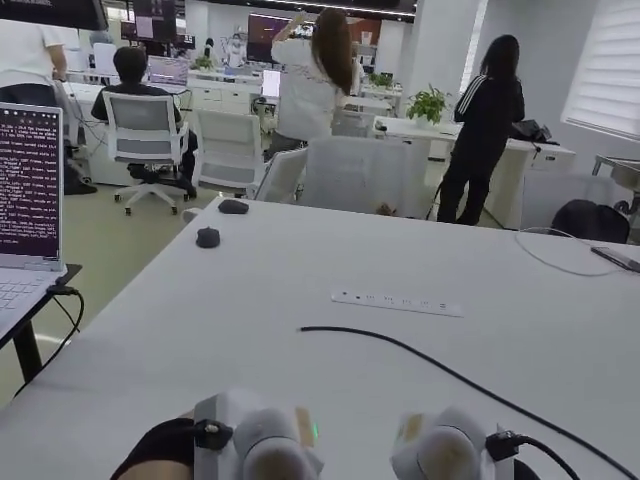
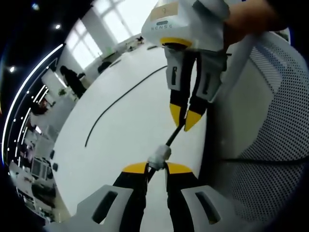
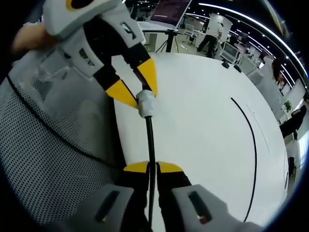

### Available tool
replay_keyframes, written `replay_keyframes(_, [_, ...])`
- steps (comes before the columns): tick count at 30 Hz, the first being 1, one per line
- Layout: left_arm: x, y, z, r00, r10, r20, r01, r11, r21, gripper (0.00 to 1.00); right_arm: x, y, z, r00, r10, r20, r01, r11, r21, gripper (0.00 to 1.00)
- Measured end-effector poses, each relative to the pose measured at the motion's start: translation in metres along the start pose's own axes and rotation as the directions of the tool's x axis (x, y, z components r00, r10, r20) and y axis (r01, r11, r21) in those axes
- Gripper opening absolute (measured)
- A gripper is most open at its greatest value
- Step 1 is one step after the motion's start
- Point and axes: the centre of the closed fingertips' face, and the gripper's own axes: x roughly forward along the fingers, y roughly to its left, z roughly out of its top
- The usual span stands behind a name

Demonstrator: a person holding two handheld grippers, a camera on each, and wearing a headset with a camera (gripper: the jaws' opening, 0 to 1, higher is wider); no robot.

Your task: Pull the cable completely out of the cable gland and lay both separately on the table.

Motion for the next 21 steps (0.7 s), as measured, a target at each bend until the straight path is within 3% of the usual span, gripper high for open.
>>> replay_keyframes(10, [-0.001, 0.007, -0.005, 0.9995, 0.026, -0.017, -0.027, 0.999, -0.022, 0.14, -0.002, -0.008, -0.005, 0.9994, -0.032, -0.011, 0.032, 0.999, 0.032, 0.03])
replay_keyframes(14, [-0.002, 0.013, -0.01, 0.9982, 0.046, -0.038, -0.047, 0.998, -0.037, 0.14, -0.002, -0.015, -0.019, 0.995, -0.064, -0.077, 0.068, 0.997, 0.046, 0.03])
replay_keyframes(21, [-0.004, 0.019, -0.014, 0.9964, 0.069, -0.049, -0.072, 0.996, -0.062, 0.14, -0.004, -0.017, -0.022, 0.9937, -0.071, -0.087, 0.077, 0.995, 0.066, 0.03])
